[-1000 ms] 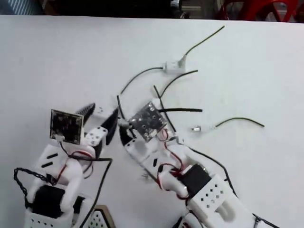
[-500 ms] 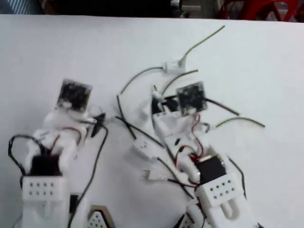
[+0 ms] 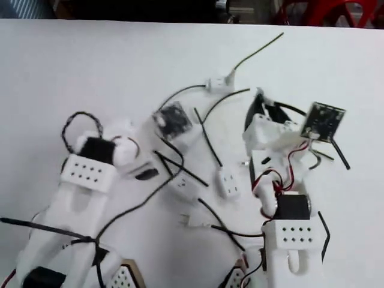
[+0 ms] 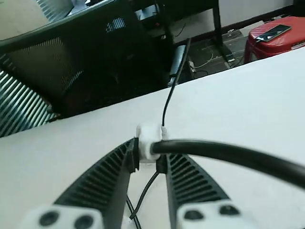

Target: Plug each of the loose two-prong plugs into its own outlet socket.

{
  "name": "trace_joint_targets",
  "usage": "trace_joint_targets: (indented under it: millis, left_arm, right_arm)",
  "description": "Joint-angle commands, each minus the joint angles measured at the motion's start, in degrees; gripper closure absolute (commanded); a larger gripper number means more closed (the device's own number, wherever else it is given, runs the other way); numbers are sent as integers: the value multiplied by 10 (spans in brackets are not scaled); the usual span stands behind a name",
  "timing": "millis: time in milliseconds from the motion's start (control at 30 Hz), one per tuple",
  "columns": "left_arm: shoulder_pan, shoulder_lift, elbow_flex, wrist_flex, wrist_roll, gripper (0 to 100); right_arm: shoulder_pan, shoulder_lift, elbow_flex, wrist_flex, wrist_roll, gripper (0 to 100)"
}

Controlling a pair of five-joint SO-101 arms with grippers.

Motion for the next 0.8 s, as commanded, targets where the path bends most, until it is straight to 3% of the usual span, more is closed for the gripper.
trace_joint_targets:
  millis: [0,233,500,767]
  left_arm:
    - [96,7,-28,0,-46,694]
    - [180,20,-26,-18,-77,694]
    - [185,179,-33,-88,-76,697]
    - [181,240,-28,-174,-52,697]
  right_arm:
    - [31,-4,-4,-16,-14,981]
    - [37,-4,-4,-16,-15,981]
    - [37,-4,-4,-16,-14,981]
    - [36,-4,-4,-16,-11,981]
